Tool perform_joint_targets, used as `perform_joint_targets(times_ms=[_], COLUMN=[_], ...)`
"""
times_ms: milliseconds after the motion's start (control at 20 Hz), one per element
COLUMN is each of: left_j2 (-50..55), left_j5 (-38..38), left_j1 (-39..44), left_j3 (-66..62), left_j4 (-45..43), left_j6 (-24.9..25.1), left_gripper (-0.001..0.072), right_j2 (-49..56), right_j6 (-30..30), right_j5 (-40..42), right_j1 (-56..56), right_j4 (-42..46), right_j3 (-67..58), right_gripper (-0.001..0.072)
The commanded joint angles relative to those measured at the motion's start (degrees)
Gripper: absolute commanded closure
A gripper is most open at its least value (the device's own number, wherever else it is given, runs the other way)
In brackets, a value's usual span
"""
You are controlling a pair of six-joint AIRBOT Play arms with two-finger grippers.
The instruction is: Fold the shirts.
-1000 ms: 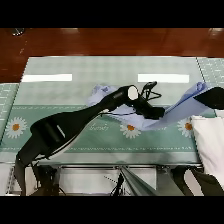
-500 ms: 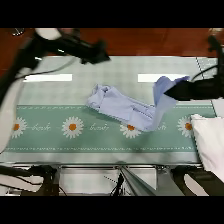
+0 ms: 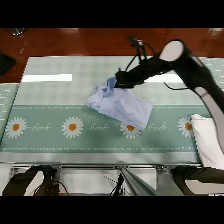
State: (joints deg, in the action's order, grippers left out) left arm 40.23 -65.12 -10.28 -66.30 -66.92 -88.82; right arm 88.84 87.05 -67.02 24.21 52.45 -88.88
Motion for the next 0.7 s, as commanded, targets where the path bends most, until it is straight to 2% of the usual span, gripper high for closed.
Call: perform_joint_targets(times_ms=[0, 50, 100, 150, 200, 300, 450, 550, 650], left_j2=[-16.4, -18.9, -20.2, -20.6, -20.3, -19.2, -17.4, -17.2, -17.2], left_j5=[5.0, 6.3, 7.1, 7.3, 7.5, 8.0, 7.9, 7.6, 7.5], left_j1=[-2.2, -2.2, -2.2, -2.2, -2.2, -2.2, -2.2, -2.2, -2.2], left_j3=[17.0, 21.2, 24.5, 27.3, 29.2, 31.4, 31.5, 31.5, 31.5], left_j4=[-0.4, 2.1, 4.0, 5.6, 6.4, 6.6, 6.6, 6.6, 6.6], left_j6=[-3.5, -3.5, -3.5, -3.5, -3.5, -3.4, -3.4, -3.4, -3.4], left_gripper=[0.0685, 0.0685, 0.0685, 0.0686, 0.0686, 0.0685, 0.0685, 0.0685, 0.0685], right_j2=[11.4, 13.9, 15.8, 17.1, 17.8, 16.9, 10.8, 3.4, -6.9], right_j6=[1.6, 1.7, 2.0, 1.6, -0.7, -1.6, -1.9, -3.1, -2.1], right_j5=[3.3, 3.8, 4.1, 4.2, 3.0, -0.4, -11.7, -18.9, -19.9], right_j1=[2.8, 2.9, 3.1, 3.0, 3.0, 0.3, -9.7, -16.5, -21.0], right_j4=[-3.8, -6.2, -9.4, -13.6, -16.5, -17.0, -16.0, -7.0, 9.2], right_j3=[-8.7, -10.6, -11.8, -12.1, -12.1, -12.1, -12.1, -11.9, -6.7], right_gripper=[0.0692, 0.0689, 0.0545, 0.0226, 0.0083, 0.0082, 0.0083, 0.0083, 0.0083])
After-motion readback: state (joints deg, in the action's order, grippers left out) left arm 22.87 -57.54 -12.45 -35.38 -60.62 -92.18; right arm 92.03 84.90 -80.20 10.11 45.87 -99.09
